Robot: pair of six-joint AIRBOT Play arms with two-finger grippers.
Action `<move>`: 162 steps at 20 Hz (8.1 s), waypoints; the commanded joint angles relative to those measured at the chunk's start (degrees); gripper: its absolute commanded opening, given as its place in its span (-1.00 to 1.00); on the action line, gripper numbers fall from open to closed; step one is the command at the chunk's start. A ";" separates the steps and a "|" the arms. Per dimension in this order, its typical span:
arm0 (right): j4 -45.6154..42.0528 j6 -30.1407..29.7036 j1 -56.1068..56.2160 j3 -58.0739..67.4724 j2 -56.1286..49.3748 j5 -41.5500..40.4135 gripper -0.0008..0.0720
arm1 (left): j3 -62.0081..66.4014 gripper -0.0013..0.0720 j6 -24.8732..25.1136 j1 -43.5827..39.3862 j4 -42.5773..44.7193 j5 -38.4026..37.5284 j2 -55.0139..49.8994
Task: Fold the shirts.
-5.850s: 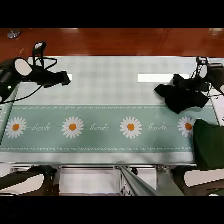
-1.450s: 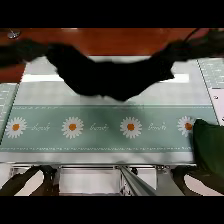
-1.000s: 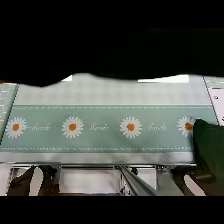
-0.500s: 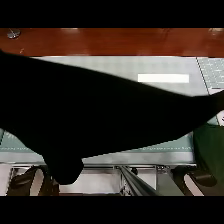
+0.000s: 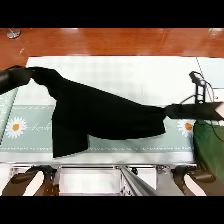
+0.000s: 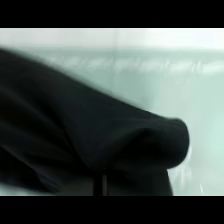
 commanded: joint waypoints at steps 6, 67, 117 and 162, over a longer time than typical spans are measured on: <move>0.83 0.66 -0.07 26.88 -36.89 -7.72 -0.87 | 4.09 -0.90 -0.17 -8.44 -5.62 11.96 -20.17; 13.20 -11.63 -8.48 19.65 -28.35 7.82 -0.89 | -8.17 -0.91 13.03 14.84 -24.11 -22.60 -17.27; 11.89 2.16 -11.67 66.42 -60.67 2.34 -0.89 | 21.59 -0.91 -13.66 2.49 0.72 2.40 -39.54; 16.76 -14.49 -32.87 1.73 -21.38 7.32 0.71 | -33.09 0.04 6.16 11.61 -11.91 -21.79 -12.46</move>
